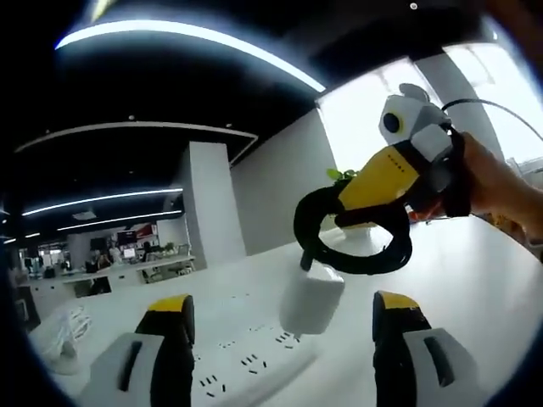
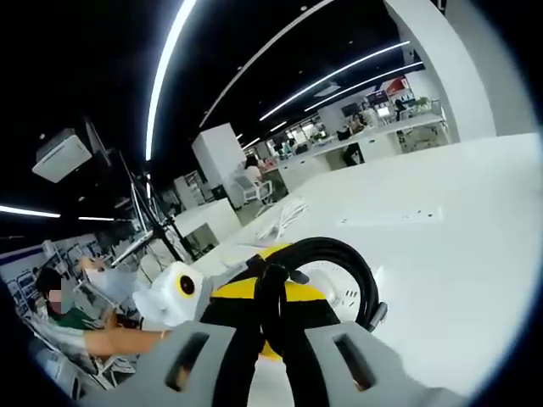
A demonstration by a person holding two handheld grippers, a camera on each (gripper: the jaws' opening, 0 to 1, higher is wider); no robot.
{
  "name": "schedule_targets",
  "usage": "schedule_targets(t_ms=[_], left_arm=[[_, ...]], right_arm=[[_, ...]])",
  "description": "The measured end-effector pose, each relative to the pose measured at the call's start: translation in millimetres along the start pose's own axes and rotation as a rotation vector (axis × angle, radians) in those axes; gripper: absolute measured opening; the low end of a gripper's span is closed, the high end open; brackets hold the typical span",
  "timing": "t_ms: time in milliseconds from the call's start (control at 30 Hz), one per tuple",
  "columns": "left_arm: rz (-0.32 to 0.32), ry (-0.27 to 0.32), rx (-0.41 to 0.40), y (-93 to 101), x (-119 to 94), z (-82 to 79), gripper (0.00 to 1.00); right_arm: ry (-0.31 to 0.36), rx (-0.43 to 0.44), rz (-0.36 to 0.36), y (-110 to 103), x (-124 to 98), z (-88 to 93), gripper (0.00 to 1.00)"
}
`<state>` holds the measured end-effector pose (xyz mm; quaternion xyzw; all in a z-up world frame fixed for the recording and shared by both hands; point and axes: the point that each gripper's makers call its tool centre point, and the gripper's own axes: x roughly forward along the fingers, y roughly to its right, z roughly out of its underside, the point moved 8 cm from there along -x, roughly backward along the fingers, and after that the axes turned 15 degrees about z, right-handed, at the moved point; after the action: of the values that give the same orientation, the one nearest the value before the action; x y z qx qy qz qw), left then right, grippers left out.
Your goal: Straighten the power strip on the desk, plug the charger into it
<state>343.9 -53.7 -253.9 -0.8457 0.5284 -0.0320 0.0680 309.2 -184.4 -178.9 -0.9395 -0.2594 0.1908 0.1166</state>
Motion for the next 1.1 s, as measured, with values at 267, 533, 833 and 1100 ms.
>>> schedule_targets(t_ms=[267,533,833,1100], left_arm=[[-0.008,0.003,0.001,-1.8,2.1,0.0,0.79],[-0.005,-0.002,0.027,1.8,6.4,1.1,0.72],[-0.018,-0.004,0.033,1.2,7.1,0.2,0.61],[-0.009,-0.004,0.011,0.3,8.2,2.1,0.57]], right_arm=[[-0.004,-0.001,0.003,-1.5,0.8,1.0,0.07],[-0.001,0.005,-0.003,-4.4,2.1,1.4,0.07],[-0.005,0.006,-0.005,-4.6,4.0,1.8,0.07],[-0.007,0.008,-0.003,-5.4,4.9,2.6,0.07]])
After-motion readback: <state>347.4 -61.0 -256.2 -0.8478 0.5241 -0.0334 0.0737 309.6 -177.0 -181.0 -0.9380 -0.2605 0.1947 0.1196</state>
